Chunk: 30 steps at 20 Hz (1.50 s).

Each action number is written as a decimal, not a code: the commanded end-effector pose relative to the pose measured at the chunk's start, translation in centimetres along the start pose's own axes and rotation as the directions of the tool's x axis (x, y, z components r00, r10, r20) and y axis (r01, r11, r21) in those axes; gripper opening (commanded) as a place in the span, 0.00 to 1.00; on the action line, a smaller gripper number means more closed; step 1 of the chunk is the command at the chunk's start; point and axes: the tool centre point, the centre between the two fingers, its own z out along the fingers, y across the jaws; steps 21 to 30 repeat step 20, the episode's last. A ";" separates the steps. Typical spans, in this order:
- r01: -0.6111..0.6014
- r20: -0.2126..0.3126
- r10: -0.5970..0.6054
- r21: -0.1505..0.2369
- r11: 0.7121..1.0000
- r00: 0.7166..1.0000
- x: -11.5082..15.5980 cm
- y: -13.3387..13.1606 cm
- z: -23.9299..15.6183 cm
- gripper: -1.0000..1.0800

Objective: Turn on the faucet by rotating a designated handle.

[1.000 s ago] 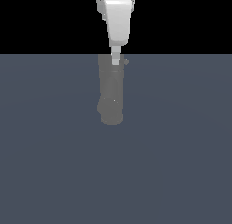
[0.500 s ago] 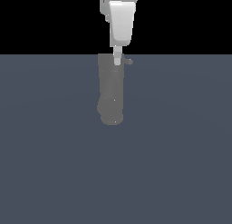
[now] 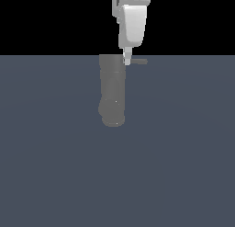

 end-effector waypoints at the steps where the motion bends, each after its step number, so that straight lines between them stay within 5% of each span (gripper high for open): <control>1: -0.039 -0.006 0.039 0.011 0.999 0.999 2.9 -0.7 0.0 0.00; 19: -0.065 -0.007 0.065 0.011 0.998 0.998 7.9 -3.9 -0.1 0.00; 30: -0.065 -0.007 0.065 0.011 0.998 0.998 7.9 -3.9 -0.1 0.00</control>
